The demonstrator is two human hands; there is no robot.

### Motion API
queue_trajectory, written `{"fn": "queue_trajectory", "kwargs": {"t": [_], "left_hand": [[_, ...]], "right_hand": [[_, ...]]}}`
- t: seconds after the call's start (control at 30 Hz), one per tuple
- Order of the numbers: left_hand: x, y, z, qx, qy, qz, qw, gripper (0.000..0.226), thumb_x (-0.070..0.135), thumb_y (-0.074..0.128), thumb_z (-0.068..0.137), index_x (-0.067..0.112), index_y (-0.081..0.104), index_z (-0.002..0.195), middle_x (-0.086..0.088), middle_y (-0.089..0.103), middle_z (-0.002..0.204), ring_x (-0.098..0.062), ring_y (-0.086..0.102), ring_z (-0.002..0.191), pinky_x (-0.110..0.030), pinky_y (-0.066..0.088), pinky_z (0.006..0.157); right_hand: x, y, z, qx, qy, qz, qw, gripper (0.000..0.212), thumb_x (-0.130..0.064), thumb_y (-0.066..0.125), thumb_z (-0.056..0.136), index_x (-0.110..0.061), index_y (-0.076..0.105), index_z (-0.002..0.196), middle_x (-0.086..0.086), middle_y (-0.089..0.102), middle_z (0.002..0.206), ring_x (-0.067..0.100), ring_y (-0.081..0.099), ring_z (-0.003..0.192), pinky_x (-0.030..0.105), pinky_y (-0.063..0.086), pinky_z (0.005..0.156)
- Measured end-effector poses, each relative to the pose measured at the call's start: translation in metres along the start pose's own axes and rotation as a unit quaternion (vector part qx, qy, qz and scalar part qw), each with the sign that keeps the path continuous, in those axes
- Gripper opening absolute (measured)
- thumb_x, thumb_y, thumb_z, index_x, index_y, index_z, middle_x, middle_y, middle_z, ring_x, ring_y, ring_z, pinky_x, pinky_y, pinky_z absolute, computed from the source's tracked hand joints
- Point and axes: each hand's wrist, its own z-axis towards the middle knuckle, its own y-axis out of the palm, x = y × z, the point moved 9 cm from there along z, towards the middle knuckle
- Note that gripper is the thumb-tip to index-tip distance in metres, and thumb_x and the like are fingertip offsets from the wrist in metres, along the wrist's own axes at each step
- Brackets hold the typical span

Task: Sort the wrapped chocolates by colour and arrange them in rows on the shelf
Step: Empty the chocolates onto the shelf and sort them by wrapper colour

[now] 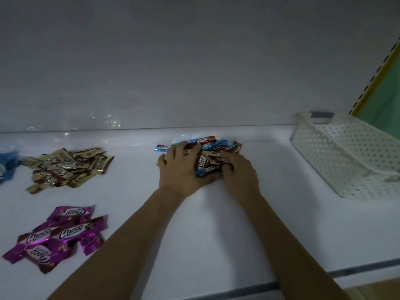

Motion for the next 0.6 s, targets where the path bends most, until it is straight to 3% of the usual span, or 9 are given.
{"fn": "queue_trajectory", "kwargs": {"t": [0.1,0.17,0.23,0.3,0.43,0.53,0.6], "left_hand": [[-0.004,0.011,0.002,-0.08,-0.024,0.004,0.997,0.12,0.098,0.04,0.05,0.039,0.014,0.151,-0.001,0.015,0.159,-0.025,0.013,0.146,-0.055,0.013,0.115],[0.003,0.01,0.002,-0.067,0.025,-0.033,0.997,0.119,0.094,0.035,0.049,0.033,0.024,0.151,-0.001,0.028,0.155,-0.023,0.026,0.142,-0.051,0.024,0.114],[0.01,0.004,-0.001,-0.029,0.074,-0.094,0.992,0.105,0.084,0.046,0.057,0.026,0.04,0.144,0.0,0.048,0.141,-0.022,0.045,0.129,-0.048,0.04,0.104],[0.013,0.001,-0.002,-0.001,0.11,-0.125,0.986,0.092,0.075,0.057,0.062,0.022,0.051,0.137,-0.001,0.057,0.128,-0.022,0.054,0.117,-0.043,0.049,0.094],[0.016,-0.002,-0.003,0.017,0.141,-0.116,0.983,0.063,0.063,0.055,0.075,0.023,0.065,0.123,-0.002,0.061,0.119,-0.023,0.059,0.107,-0.035,0.051,0.084],[0.013,-0.006,-0.001,0.028,0.115,-0.122,0.985,0.035,0.036,0.062,0.086,0.022,0.068,0.118,-0.001,0.064,0.113,-0.02,0.06,0.102,-0.022,0.043,0.076],[0.005,-0.01,0.001,0.038,0.067,-0.169,0.983,0.027,0.016,0.063,0.089,0.02,0.069,0.115,0.0,0.068,0.112,-0.018,0.063,0.098,-0.018,0.041,0.075]], "right_hand": [[-0.003,-0.001,-0.001,0.008,-0.018,-0.007,1.0,0.041,-0.019,0.046,0.091,-0.022,0.057,0.131,0.004,0.054,0.135,0.022,0.051,0.119,0.034,0.039,0.103],[-0.005,0.002,-0.002,0.001,-0.032,0.021,0.999,0.037,-0.013,0.055,0.089,-0.023,0.061,0.125,0.0,0.059,0.126,0.017,0.055,0.113,0.02,0.039,0.094],[-0.007,0.002,-0.003,-0.007,-0.037,0.05,0.998,0.034,-0.012,0.059,0.089,-0.022,0.064,0.12,-0.002,0.063,0.119,0.013,0.058,0.106,0.014,0.038,0.087],[-0.01,0.002,-0.003,-0.003,-0.046,0.061,0.997,0.029,-0.012,0.06,0.089,-0.021,0.066,0.116,-0.003,0.066,0.114,0.011,0.059,0.101,0.015,0.04,0.084],[-0.011,0.0,0.0,0.021,-0.052,0.027,0.998,0.024,-0.016,0.059,0.089,-0.021,0.069,0.111,-0.003,0.068,0.108,0.012,0.06,0.095,0.021,0.044,0.081],[-0.005,0.0,0.003,0.033,-0.035,-0.044,0.998,0.025,-0.018,0.056,0.091,-0.021,0.066,0.114,0.002,0.064,0.113,0.02,0.053,0.103,0.034,0.043,0.088],[-0.004,-0.001,0.003,0.041,-0.03,-0.053,0.997,0.027,-0.019,0.055,0.091,-0.02,0.065,0.116,0.003,0.062,0.115,0.023,0.051,0.105,0.036,0.04,0.089]]}}
